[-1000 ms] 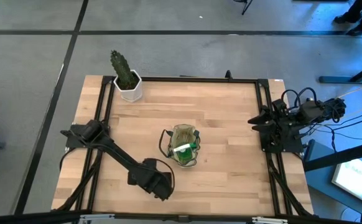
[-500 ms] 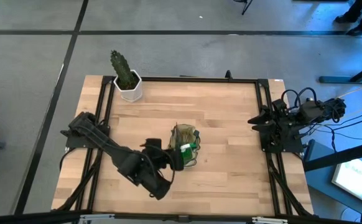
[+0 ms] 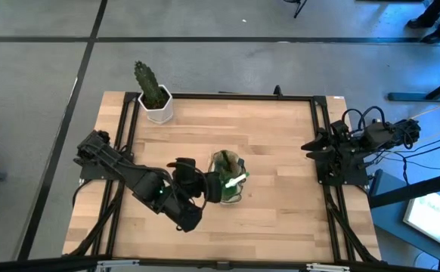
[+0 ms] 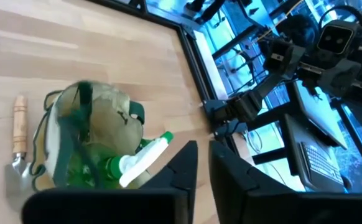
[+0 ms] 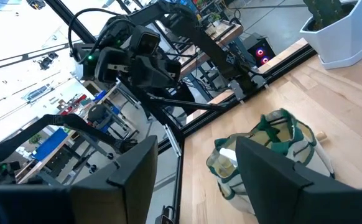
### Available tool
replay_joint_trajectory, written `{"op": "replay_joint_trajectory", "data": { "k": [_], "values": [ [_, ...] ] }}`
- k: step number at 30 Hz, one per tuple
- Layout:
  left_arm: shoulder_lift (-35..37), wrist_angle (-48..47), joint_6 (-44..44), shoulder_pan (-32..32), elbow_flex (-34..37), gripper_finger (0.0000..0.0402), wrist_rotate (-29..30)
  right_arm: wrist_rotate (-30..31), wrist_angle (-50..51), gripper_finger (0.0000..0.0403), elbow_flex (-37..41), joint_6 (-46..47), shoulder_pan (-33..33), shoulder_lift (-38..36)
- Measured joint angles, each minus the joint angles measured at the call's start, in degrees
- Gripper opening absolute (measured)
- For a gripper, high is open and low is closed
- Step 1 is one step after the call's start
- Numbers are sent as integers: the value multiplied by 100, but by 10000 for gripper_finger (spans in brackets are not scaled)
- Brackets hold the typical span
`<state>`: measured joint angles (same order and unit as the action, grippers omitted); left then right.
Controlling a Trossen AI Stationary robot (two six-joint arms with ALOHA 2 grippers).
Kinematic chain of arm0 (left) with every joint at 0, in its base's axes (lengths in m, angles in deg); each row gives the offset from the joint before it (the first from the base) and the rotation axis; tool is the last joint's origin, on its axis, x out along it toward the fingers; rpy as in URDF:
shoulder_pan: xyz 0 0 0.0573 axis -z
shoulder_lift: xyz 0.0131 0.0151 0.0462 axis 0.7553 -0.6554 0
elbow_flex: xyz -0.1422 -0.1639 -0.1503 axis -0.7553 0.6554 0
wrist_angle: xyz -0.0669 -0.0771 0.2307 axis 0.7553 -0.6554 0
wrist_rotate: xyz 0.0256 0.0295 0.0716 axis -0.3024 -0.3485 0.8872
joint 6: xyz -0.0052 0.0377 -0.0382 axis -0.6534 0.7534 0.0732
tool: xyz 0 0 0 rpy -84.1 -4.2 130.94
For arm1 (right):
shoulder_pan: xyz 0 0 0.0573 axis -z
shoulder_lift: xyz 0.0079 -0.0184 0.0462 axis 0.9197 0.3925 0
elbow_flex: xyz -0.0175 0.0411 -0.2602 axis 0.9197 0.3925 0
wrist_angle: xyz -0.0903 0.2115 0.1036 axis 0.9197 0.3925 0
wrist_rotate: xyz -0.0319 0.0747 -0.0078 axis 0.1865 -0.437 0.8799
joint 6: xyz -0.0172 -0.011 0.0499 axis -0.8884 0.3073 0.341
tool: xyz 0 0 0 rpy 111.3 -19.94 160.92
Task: Pick & Place Garden tools in Gardening bag
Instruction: Put the brown trowel into the light brown gardening bag
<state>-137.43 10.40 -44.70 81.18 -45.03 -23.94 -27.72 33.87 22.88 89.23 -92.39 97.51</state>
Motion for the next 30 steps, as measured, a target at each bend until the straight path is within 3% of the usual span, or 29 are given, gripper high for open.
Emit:
{"op": "replay_joint_trajectory", "data": {
  "k": [7,30],
  "values": [
    [-2,121,185,-49,0,12,3,0,0,220,0,0,2,0],
    [-9,122,301,-54,0,17,41,-4,0,220,0,0,1,0]
  ]
}}
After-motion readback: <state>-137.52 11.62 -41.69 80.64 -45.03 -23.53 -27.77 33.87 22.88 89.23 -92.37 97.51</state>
